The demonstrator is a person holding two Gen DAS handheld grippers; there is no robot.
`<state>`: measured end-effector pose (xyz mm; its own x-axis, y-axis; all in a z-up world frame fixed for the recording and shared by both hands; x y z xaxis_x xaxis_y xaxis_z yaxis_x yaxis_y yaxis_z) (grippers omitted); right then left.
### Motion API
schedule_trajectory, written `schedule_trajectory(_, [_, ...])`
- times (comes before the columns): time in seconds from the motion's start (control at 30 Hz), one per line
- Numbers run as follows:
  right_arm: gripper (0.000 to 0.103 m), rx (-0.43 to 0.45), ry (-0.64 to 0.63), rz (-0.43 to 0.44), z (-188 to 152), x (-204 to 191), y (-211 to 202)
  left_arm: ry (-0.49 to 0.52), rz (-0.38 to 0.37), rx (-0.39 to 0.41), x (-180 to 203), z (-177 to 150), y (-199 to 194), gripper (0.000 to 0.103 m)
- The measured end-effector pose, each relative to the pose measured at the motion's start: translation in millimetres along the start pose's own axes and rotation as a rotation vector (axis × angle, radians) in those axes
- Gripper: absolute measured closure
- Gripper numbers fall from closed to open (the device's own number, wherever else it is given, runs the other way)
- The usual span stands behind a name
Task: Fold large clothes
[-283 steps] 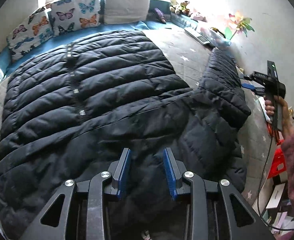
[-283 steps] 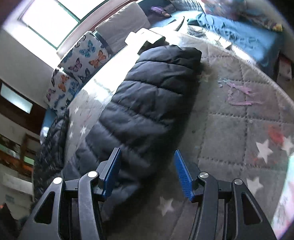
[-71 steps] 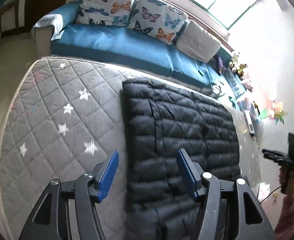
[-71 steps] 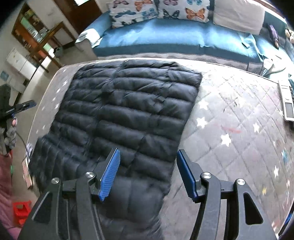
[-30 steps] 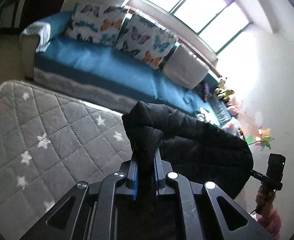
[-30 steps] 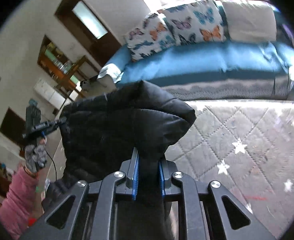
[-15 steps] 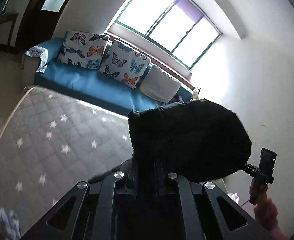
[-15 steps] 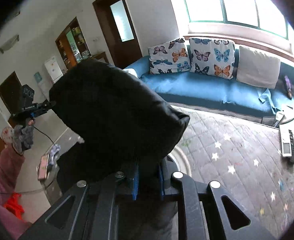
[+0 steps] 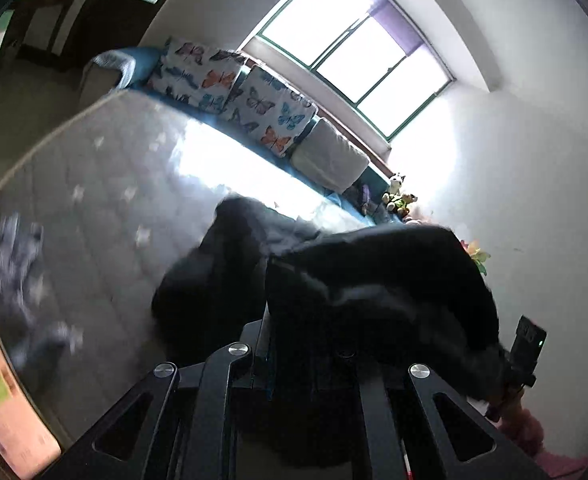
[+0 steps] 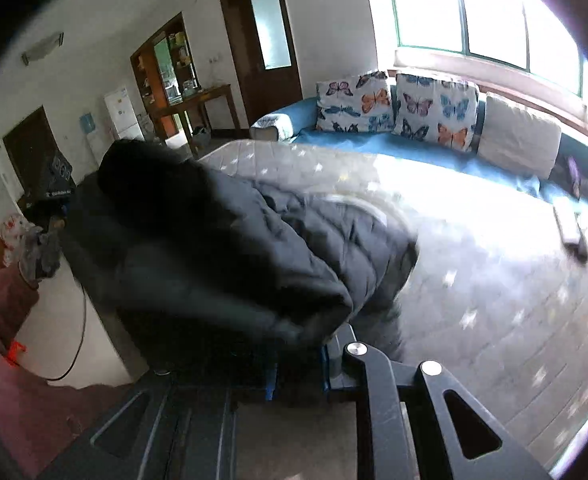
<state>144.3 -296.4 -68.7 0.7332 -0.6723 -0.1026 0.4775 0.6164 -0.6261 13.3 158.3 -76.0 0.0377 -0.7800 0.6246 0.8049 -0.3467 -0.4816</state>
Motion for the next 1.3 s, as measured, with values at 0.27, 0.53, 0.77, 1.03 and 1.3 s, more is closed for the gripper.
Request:
schedule_trajectory(0.27, [0.084,-0.023,-0.025,-0.028,-52,2,43,-0.004,0.148,-0.074,-24,-52,-12,0.093])
schedule_trajectory(0.53, [0.084,-0.029,-0.128,-0.073,-56,-9,37,0.083,0.245,0.069,25,-4,-82,0.092])
schedule_trajectory(0.77, [0.084,-0.047,-0.208,-0.132,-66,-24,35,0.153,0.097,-0.104,107,21,20,0.091])
schedule_trajectory(1.03, [0.084,-0.059,-0.258,-0.170,-74,-33,38,0.149,0.111,-0.229,125,38,149,0.091])
schedule_trajectory(1.3, [0.060,-0.047,-0.282,-0.215,-71,-38,26,0.161,0.151,-0.322,86,-3,196,0.091])
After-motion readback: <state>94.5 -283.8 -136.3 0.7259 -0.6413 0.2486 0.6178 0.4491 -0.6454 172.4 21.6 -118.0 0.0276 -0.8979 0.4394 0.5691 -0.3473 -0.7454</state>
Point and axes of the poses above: each gripper's, at about its wrist camera, not at the fingertips, and y roughly the way its jaws point, x to its right, z to its top, the point moved 3 cm from there along y, roughly the way its jaws point
